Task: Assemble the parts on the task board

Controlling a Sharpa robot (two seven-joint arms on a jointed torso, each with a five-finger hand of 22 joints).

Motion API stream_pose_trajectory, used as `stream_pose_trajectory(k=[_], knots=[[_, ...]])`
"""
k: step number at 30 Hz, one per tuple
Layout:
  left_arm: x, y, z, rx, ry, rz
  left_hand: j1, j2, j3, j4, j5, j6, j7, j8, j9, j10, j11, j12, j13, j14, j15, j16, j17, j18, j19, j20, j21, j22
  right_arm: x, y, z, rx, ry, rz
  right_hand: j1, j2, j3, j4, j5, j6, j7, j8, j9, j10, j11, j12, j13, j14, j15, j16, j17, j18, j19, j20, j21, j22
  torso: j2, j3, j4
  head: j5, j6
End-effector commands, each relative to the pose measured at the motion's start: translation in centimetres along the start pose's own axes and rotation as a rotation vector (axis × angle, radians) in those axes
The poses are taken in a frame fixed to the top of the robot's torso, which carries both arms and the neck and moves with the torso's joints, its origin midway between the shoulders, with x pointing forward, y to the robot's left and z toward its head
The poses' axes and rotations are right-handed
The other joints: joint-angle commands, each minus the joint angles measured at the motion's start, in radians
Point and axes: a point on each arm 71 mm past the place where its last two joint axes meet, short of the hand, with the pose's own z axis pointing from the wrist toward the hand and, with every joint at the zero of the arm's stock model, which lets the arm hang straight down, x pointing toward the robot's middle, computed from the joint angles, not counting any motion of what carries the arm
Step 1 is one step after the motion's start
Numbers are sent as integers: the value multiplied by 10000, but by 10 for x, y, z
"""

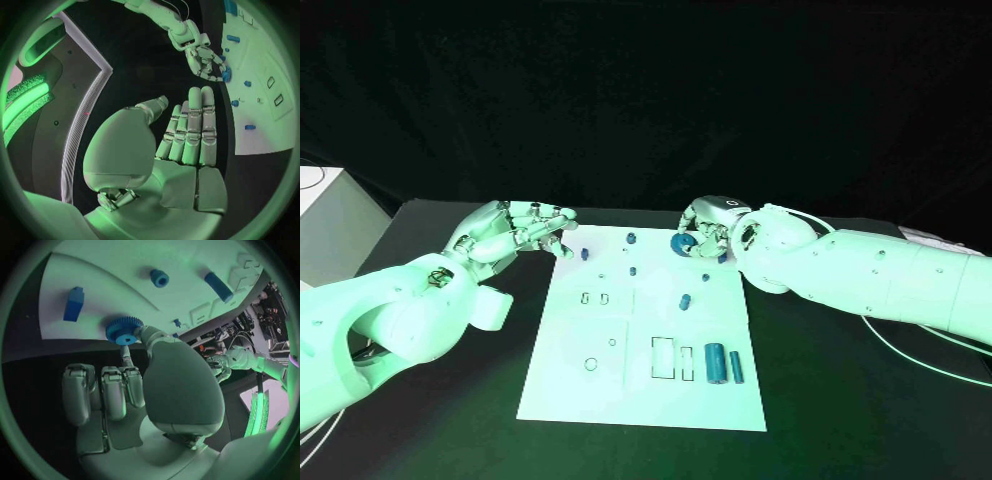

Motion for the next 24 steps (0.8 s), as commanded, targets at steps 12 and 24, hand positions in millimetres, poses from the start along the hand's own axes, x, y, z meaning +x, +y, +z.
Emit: stream_pose_trajectory(k=[12, 24], knots=[[3, -1, 1, 41, 220, -73, -84, 8, 8, 31, 22, -54, 2, -41, 17, -84, 18, -47, 7, -69, 32, 35, 12, -1, -57, 20, 58, 12, -5, 52, 8, -1261, -644, -328, -29, -160, 289, -57, -98, 112, -26, 101, 15, 416, -72, 74, 1959, 1027, -24, 57, 2564, -112, 592, -47, 80, 1675, -2, -15, 8, 57, 16], [6, -1, 3, 49, 305, -86, -98, 16, 4, 44, 21, -60, 5, -46, 17, -92, 22, -47, 7, -78, 36, 44, 19, 0, -72, 26, 68, 19, 2, 91, 24, -1912, -1053, -805, -59, -184, 396, -104, -203, 101, -24, 99, 8, 410, -72, 66, 1951, 1028, -25, 59, 2570, -118, 601, -50, 97, 1697, -3, -17, 38, 134, -11]])
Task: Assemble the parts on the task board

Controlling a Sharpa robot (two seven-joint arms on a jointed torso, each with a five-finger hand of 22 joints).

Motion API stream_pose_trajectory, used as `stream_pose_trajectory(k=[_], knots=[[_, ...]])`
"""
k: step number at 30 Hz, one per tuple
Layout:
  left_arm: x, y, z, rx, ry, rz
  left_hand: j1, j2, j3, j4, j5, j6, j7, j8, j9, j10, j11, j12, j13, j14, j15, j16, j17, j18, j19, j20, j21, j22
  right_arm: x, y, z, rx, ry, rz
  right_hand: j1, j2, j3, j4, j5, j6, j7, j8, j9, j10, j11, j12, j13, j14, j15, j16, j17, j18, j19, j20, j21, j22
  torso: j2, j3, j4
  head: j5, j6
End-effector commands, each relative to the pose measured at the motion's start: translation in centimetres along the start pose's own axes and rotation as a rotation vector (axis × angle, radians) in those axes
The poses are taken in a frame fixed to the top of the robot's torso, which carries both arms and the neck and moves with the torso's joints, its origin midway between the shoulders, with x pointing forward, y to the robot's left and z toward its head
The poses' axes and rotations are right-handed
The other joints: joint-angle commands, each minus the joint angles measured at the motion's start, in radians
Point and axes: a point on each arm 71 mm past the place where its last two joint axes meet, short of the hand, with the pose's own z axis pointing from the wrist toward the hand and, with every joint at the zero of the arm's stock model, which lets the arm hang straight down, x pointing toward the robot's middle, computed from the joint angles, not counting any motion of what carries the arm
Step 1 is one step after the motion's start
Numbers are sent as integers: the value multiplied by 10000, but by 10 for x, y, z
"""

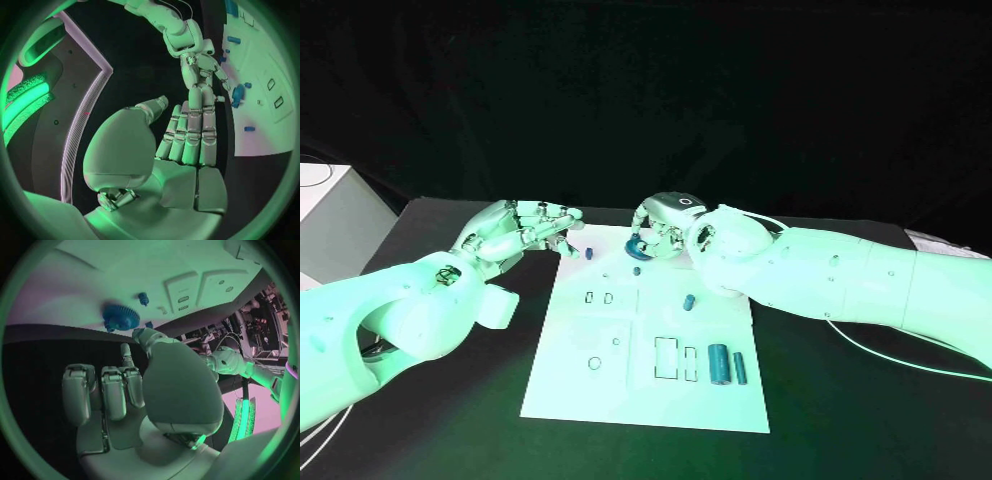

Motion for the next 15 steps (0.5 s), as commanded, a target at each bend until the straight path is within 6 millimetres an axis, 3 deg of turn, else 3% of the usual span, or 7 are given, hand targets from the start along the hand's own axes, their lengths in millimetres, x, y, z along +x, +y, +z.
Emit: stream_pose_trajectory(k=[1, 8, 15], knots=[[3, -1, 1, 66, 218, -52, -98, 16, 4, 44, 21, -60, 5, -46, 11, -56, -14, -47, 8, -42, 1, 44, 9, 0, -75, 26, 69, 9, 0, 4, 3, -118, -299, -474, -1, -137, 79, -5, -60, -19, 54, -17, -25, 413, -72, 32, 1957, 1028, -26, 59, 2568, -122, 607, -51, 53, 1703, 3, -1, 2, 29, -18], [4, -1, 2, 60, 269, -59, -105, 15, 0, 49, 19, -65, 7, -50, 11, -64, -11, -48, 8, -49, 3, 51, 14, 0, -86, 30, 77, 14, 8, 12, 11, -159, -201, -525, -9, -144, 131, -33, -101, -31, 58, -22, -30, 402, -70, 21, 1944, 1025, -26, 56, 2559, -120, 603, -52, 46, 1696, 11, 7, 14, 61, -35], [5, 0, 3, 48, 282, -59, -105, 15, 0, 49, 19, -65, 7, -50, 11, -64, -11, -48, 8, -49, 3, 51, 14, 0, -86, 30, 77, 14, 14, 15, 14, -171, 24, -579, -57, -178, 214, -87, -230, -65, 72, -37, -41, 390, -56, 9, 1932, 1025, -18, 56, 2559, -119, 600, -48, 41, 1694, 5, 16, -14, 126, -48]])
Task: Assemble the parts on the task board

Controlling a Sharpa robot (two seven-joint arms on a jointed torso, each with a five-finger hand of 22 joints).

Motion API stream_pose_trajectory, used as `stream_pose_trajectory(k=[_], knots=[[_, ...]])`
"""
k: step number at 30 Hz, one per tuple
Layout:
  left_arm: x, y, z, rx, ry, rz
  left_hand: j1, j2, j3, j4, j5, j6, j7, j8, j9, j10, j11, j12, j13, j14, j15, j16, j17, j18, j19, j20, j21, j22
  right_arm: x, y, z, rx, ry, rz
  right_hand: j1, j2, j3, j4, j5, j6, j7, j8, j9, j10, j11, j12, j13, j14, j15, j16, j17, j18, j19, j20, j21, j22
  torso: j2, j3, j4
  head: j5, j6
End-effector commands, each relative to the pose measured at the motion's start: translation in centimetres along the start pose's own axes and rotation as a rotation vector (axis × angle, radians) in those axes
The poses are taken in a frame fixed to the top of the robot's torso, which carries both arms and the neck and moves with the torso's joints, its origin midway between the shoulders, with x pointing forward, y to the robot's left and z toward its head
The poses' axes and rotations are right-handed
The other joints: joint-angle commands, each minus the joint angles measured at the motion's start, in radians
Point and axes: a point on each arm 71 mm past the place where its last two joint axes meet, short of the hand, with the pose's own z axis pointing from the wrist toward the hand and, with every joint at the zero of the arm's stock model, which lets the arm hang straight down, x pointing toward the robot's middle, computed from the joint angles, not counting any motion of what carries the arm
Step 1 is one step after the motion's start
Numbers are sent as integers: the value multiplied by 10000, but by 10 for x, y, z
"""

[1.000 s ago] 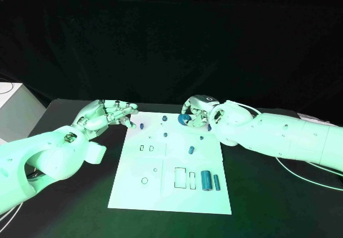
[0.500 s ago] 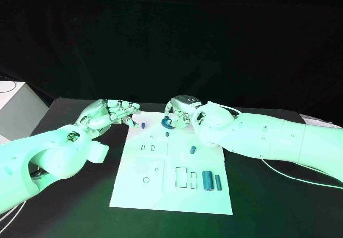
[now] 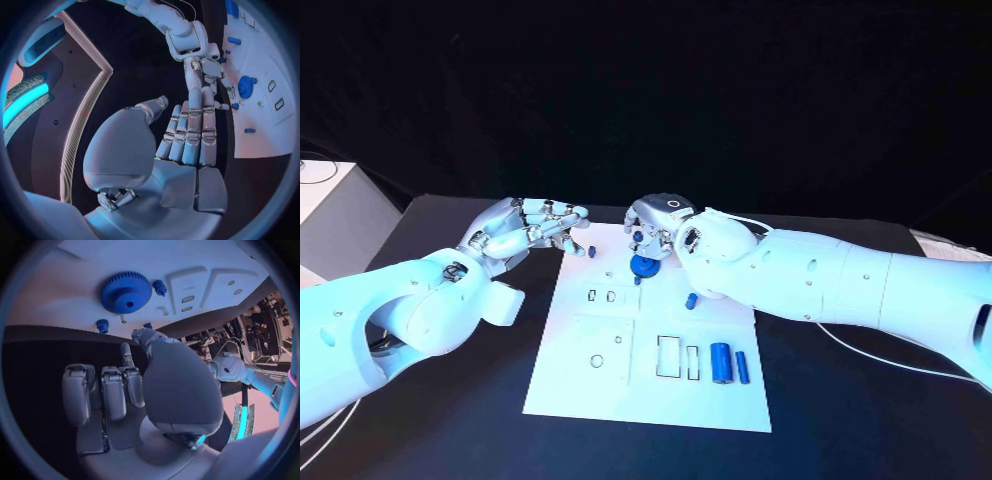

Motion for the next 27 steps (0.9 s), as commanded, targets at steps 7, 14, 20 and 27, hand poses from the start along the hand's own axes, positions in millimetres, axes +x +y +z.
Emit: stream_pose_trajectory(k=[7, 14, 20, 27], knots=[[2, -1, 1, 42, 206, -41, -105, 15, 0, 49, 19, -65, 8, -50, 13, -64, -11, -48, 8, -49, 4, 51, 15, 0, -56, 0, 44, 15, 2, -1, -3, -81, -46, -179, -25, -138, 97, -19, -91, -41, 42, -41, -15, 383, -54, 5, 1928, 1025, -16, 55, 2558, -117, 594, -47, 30, 1685, -1, 23, -46, 68, -10], [1, -1, 1, 26, 212, -32, -115, 12, -10, 57, 18, -76, 12, -57, 13, -79, -6, -48, 8, -64, 9, 63, 24, 2, -78, 7, 58, 25, 0, -6, -16, -163, -49, 47, -238, -208, 141, -110, -514, -160, 84, -97, -49, 356, -12, -19, 1903, 1020, 21, 48, 2539, -115, 590, -16, 21, 1684, 1, 24, -66, 93, 4], [0, -1, 0, 16, 187, -19, -115, 12, -10, 57, 18, -76, 12, -57, 13, -79, -6, -48, 8, -64, 9, 63, 24, 2, -78, 7, 58, 25, 0, -17, -27, 10, 432, 450, -520, -223, -170, -274, -1201, -519, 171, -311, -142, 312, 80, -51, 1868, 1022, 99, 50, 2546, -117, 590, 54, 19, 1697, 8, 31, -83, 123, 22], [-1, -1, -1, 12, 180, -12, -115, 12, -10, 57, 18, -76, 12, -57, 13, -79, -6, -48, 8, -64, 9, 63, 24, 2, -78, 7, 58, 25, 3, -23, -33, 97, 1010, 805, -271, 318, -2626, 38, -1998, -908, 308, -666, -261, 181, 258, -135, 1775, 1029, 240, 61, 2579, -110, 578, 204, -11, 1698, 18, 41, -68, 97, 10]])
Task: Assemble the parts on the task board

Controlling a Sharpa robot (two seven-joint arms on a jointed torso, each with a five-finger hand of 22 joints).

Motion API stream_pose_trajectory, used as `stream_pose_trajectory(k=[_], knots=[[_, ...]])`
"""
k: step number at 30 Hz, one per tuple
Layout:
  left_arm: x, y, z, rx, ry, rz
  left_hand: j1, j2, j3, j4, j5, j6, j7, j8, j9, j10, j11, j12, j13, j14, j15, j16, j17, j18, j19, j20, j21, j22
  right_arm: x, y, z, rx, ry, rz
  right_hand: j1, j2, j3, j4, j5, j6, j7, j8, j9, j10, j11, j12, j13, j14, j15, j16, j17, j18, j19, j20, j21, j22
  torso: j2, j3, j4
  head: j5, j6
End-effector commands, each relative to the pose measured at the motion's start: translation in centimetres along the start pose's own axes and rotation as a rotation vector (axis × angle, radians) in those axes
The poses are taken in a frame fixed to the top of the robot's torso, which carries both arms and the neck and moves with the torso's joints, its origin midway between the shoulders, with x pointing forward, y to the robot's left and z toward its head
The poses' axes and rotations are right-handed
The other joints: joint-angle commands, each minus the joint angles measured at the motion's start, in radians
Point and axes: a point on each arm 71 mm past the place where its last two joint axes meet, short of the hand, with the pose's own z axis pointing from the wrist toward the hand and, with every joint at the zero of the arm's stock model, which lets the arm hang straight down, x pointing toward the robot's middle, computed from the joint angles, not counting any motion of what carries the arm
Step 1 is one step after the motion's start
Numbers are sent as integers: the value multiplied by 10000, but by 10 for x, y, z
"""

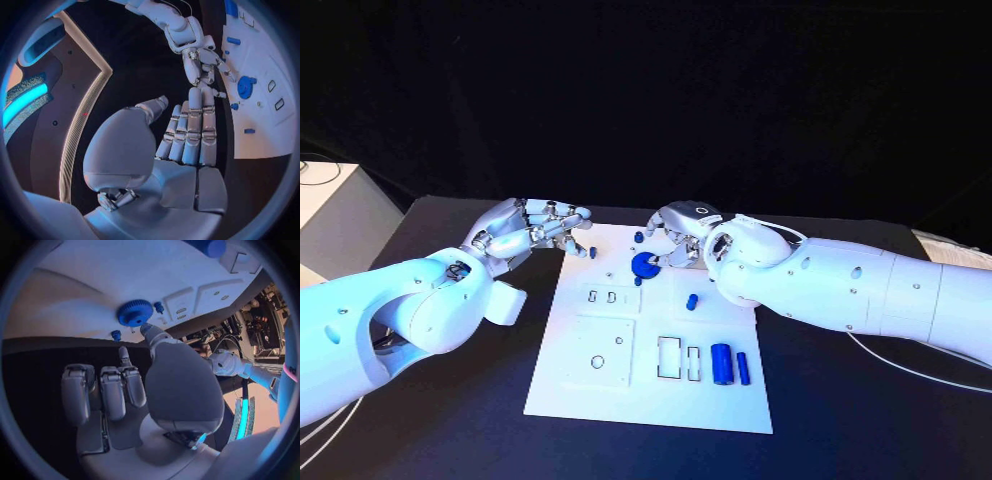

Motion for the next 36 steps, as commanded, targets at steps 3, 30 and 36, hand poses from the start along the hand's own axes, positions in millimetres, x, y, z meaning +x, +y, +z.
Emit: stream_pose_trajectory(k=[3, 30, 36], knots=[[2, -1, 1, 63, 193, -30, -116, 12, -10, 56, 18, -77, 12, -57, 16, -79, -6, -48, 8, -64, 9, 63, 9, 2, -79, 7, 59, 9, 6, 2, -2, -155, 756, 333, 473, 331, -1369, 510, -344, -118, 51, -159, -49, 140, 88, -78, 1737, 1034, 80, 69, 2591, -115, 581, 87, -11, 1711, 2, 1, 17, -14, -31], [2, 0, 2, 63, 215, 10, -116, 12, -10, 56, 18, -77, 12, -57, 16, -79, -6, -48, 8, -64, 9, 63, 9, 2, -79, 7, 59, 9, 18, 4, 5, -50, 1362, 317, 965, 669, -1212, 695, 880, 392, -111, 51, 31, 256, -60, 9, 1847, 1044, -31, 81, 2627, -128, 614, -19, 37, 1788, -15, -28, 40, 4, -152], [2, 0, 2, 58, 205, 16, -116, 12, -10, 56, 18, -77, 12, -57, 16, -79, -6, -48, 8, -64, 9, 63, 9, 2, -79, 7, 59, 9, 20, 2, 6, -3, 1459, 279, 970, 668, -1198, 694, 893, 395, -113, 53, 30, 252, -61, 6, 1843, 1044, -32, 81, 2627, -127, 612, -21, 33, 1784, -13, -15, 30, 2, -157]])
